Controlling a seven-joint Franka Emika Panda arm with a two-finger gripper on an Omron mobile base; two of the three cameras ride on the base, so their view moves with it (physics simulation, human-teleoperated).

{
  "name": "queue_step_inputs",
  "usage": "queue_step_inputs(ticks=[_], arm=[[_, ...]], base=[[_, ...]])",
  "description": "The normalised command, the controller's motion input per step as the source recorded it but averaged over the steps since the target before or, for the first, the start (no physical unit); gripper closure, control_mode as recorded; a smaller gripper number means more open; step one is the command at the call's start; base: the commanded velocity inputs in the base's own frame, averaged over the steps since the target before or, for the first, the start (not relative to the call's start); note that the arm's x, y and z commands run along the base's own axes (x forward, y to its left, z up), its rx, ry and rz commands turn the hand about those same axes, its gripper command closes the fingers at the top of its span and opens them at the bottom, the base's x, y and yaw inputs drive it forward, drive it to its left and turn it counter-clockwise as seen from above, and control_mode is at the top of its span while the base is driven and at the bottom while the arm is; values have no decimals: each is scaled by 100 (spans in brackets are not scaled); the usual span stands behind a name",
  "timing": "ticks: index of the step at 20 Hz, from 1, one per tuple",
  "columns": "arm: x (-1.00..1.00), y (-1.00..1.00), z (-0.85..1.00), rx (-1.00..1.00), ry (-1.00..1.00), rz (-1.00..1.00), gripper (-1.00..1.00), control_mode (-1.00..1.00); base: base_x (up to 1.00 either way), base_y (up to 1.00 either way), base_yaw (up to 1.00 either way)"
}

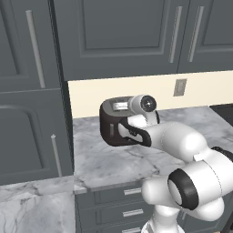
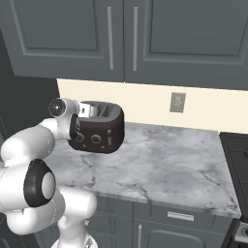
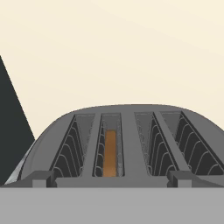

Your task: Start the toaster. Once the lever pops up, take the bread to the plate on the dining counter.

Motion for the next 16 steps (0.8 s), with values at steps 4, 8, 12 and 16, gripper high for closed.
queue_step_inputs(ticks=[4, 8, 12, 16], arm=[[0, 0, 0, 0, 0, 0, -100, -100], [0, 0, 0, 0, 0, 0, -100, -100], [0, 0, 0, 0, 0, 0, -100, -100], [0, 0, 0, 0, 0, 0, -100, -100]], base=[[0, 0, 0], [0, 0, 0], [0, 0, 0], [0, 0, 0]])
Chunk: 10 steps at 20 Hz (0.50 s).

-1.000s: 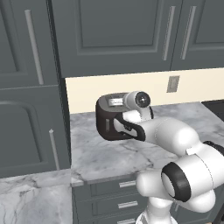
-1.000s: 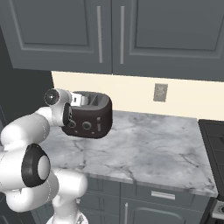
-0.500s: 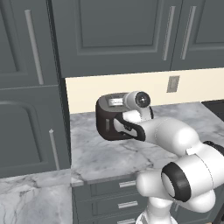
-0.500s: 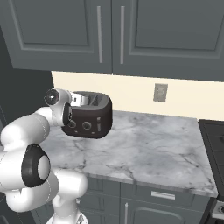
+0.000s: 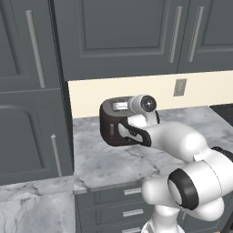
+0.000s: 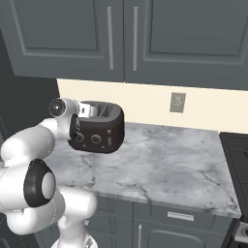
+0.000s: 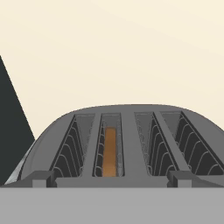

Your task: Start the toaster. Once the lever pops up, take the bread to the plate on the dining counter.

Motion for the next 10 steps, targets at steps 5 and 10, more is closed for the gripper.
queue_step_inputs(ticks=[5, 10], arm=[[0, 0, 0, 0, 0, 0, -100, -100], [0, 0, 0, 0, 0, 0, -100, -100]], base=[[0, 0, 0], [0, 0, 0]])
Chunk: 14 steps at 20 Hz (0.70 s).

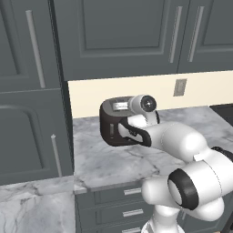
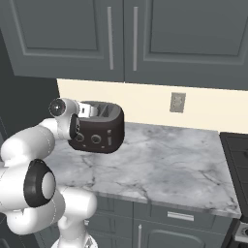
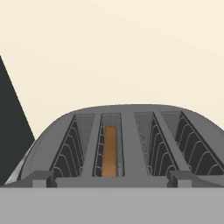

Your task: Start the toaster. Once the lever pops up, take the bread to the plate on the dining counter.

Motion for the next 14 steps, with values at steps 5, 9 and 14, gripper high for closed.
queue_step_inputs(ticks=[5, 9, 14], arm=[[0, 0, 0, 0, 0, 0, -100, -100], [0, 0, 0, 0, 0, 0, -100, -100], [0, 0, 0, 0, 0, 0, -100, -100]], base=[[0, 0, 0], [0, 0, 0], [0, 0, 0]])
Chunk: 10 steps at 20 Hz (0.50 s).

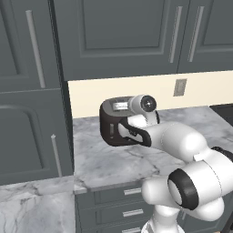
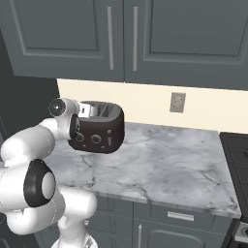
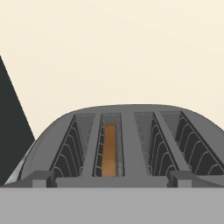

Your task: Start the toaster. Once the lever pops up, take the bread to the plate on the dining counter.

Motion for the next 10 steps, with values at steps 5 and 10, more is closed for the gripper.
queue_step_inputs(ticks=[5, 10], arm=[[0, 0, 0, 0, 0, 0, -100, -100], [0, 0, 0, 0, 0, 0, -100, -100]], base=[[0, 0, 0], [0, 0, 0]])
